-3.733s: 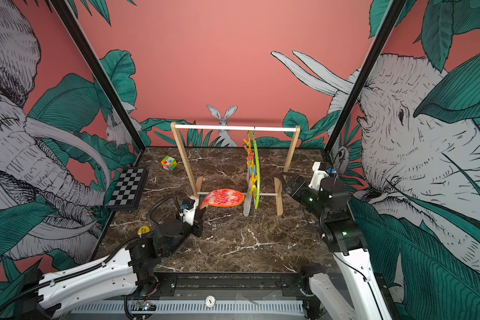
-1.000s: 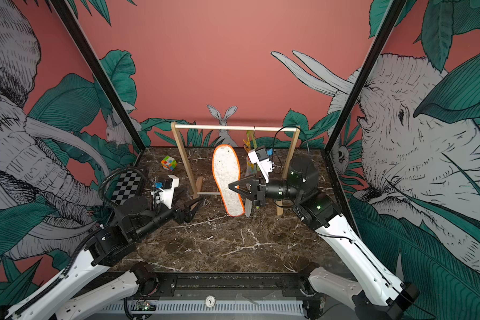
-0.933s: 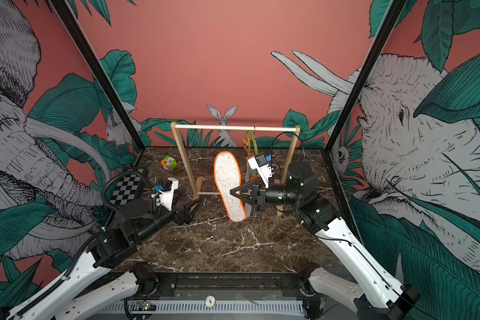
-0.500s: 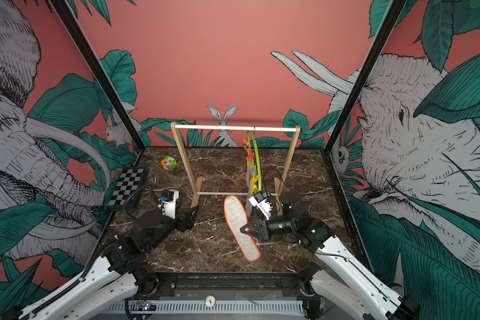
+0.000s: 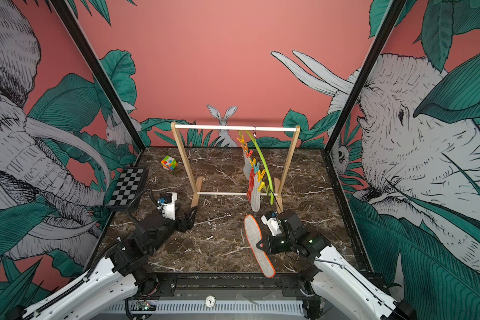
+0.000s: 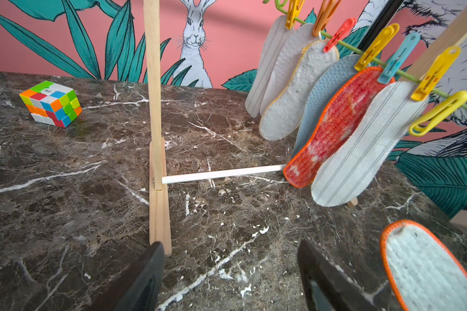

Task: Take the shoe insoles off the hanger
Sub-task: Place the insole at the center of the board.

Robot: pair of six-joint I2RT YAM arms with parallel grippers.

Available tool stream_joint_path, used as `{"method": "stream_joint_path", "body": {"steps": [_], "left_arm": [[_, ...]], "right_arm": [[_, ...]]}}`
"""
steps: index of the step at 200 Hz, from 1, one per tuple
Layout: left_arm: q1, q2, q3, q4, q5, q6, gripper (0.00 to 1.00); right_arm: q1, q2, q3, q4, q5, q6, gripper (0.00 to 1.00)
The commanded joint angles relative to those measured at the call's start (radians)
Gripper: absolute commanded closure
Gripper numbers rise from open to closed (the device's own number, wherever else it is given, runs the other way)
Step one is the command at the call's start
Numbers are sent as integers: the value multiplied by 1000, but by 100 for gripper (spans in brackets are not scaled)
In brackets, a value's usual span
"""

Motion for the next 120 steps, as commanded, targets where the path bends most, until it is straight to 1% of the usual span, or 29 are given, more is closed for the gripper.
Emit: {"method": "stream_joint_path", "body": {"steps": [1,25,44,69,79,101,120], "left_arm": [[-9,7,-31,53,9,-48,21],[-26,25,-40,82,3,-54,22],[-41,41,-40,100,-3,-51,21],[-57,54,-46,117,-9,-49,22],[-60,55,-50,126,-9,-49,21],[-65,57,-61,141,-10,-53,22],[-65,60,-68,149,-9,-52,21]], "right_arm": [[-67,21,26,-89,133,4,100],[-168,67,50,-138,155,-5,100],[-235,107,100,-201,214,-23,100],[-259,154,171,-281,346,-29,100],[-264,165,173,-279,375,-13,100],[-269,189,185,-315,493,24,100],[-274,190,189,-332,572,59,100]]}}
